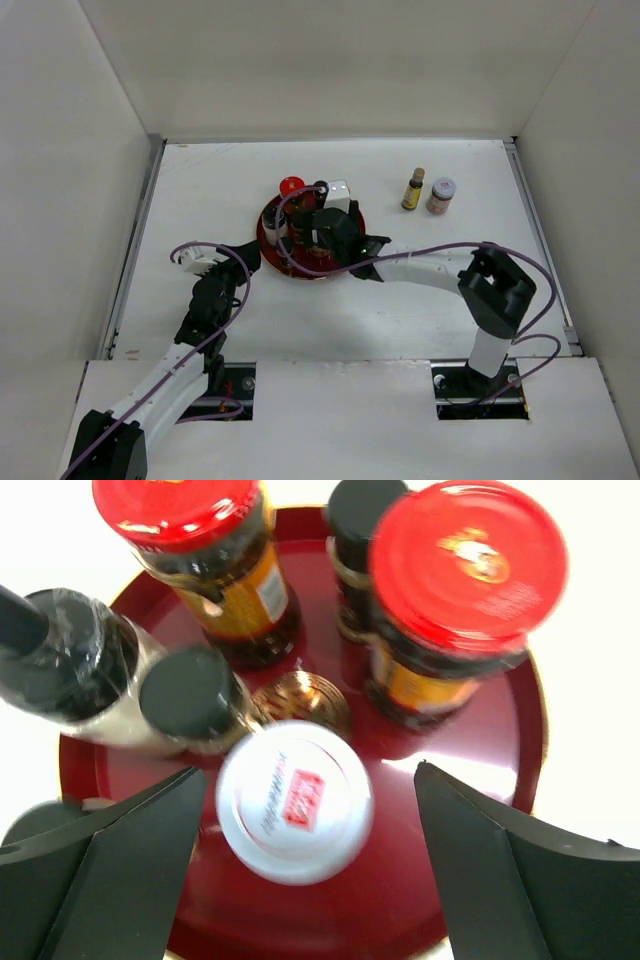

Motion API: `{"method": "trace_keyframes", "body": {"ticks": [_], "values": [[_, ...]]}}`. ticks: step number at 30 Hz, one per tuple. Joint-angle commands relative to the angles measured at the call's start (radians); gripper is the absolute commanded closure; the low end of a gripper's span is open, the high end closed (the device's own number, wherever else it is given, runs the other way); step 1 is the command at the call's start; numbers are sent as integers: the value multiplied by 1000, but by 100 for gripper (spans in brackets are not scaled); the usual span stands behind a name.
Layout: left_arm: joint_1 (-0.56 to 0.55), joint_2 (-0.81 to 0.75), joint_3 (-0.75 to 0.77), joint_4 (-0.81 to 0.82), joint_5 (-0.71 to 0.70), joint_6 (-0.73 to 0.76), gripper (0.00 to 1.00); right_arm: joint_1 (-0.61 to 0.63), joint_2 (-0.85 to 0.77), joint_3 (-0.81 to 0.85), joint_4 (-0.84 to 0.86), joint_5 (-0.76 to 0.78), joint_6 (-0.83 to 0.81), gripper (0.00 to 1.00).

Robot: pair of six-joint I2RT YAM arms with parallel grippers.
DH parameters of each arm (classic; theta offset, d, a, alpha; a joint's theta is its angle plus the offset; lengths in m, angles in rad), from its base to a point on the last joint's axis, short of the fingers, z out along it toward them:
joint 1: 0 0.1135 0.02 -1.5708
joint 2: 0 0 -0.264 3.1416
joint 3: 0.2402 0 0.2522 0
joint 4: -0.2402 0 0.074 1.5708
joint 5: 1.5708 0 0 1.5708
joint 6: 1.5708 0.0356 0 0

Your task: Organize the condiment bottles

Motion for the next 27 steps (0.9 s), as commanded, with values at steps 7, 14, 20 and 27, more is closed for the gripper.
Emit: {"method": "trace_keyframes", "body": {"ticks": [7,14,20,27], "values": [[5,-8,-122,34,10,-5,25,-92,-414,-233,33,-23,17,27],[-3,3,-119,41,5,-3,25,-379,-404,-187,-19,-95,-52,56],[-6,20,-116,52,-1,2,25,-525,-221,-46,-10,-77,-141,21],[-22,99,-111,112,-14,5,24,-602,-51,136,-54,-152,-195,23]]}}
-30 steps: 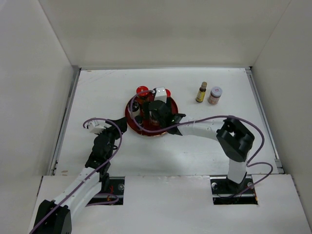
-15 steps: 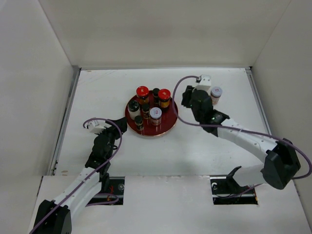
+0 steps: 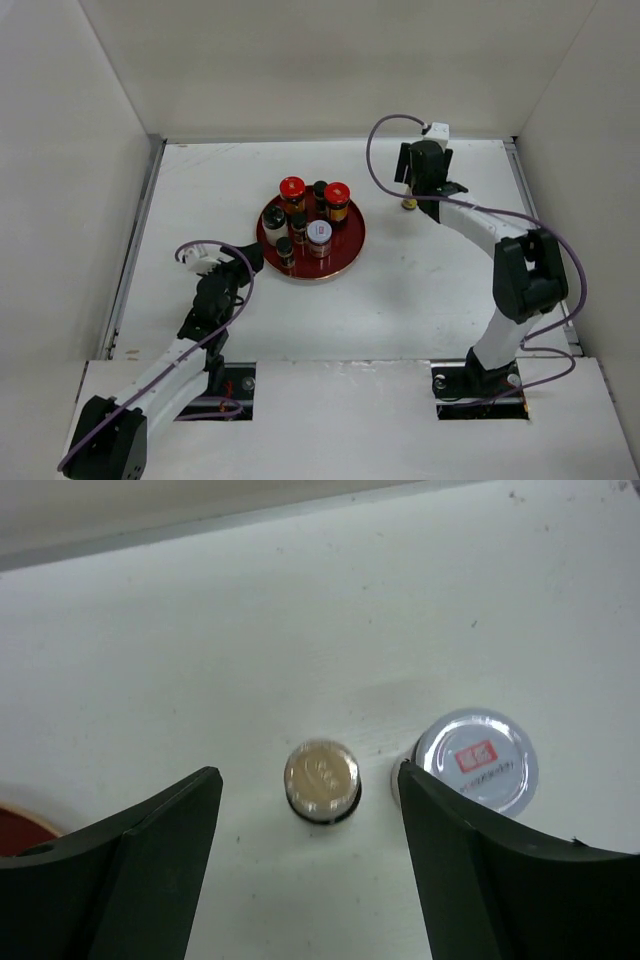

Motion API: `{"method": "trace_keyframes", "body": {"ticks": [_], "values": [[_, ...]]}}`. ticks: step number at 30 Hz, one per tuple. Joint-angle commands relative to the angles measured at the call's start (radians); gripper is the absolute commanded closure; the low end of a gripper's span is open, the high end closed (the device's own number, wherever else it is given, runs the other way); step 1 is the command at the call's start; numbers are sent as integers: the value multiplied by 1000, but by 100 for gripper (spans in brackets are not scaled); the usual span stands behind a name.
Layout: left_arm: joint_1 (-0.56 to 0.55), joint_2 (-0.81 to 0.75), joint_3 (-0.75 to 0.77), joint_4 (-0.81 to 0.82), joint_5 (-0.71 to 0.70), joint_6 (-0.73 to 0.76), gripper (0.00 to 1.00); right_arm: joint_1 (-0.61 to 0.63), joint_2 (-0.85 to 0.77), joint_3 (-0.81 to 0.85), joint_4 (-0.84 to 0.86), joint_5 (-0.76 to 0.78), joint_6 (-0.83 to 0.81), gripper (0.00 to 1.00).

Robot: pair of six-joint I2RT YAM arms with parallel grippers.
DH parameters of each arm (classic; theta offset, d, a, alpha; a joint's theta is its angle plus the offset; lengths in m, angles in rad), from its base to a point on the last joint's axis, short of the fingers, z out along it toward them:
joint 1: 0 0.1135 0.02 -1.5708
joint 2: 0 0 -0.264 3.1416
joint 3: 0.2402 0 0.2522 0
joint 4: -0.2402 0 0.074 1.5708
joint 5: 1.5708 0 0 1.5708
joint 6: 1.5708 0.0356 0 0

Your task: Organize the condiment bottles

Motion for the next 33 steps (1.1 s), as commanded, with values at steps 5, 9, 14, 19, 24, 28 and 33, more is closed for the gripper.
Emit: {"method": "trace_keyframes", "body": {"ticks": [5,9,14,19,24,28,33], "values": [[-18,64,-108,114,-10,5,25,-24,112,146,2,-36,-36,31],[-16,43,-113,108,-10,5,25,-26,119,140,-2,-25,-10,36],[-16,29,-114,105,-10,5,25,-29,100,114,-13,-5,3,46],[-12,6,-119,93,-8,5,25,-26,54,91,-15,4,9,69],[-6,-34,-122,58,-10,2,25,8,-117,13,10,20,19,71],[-4,-60,-122,41,-8,2,25,94,-225,-43,-1,6,41,70],[-2,-63,-120,31,-4,1,25,253,-234,-58,-5,24,64,70]]}}
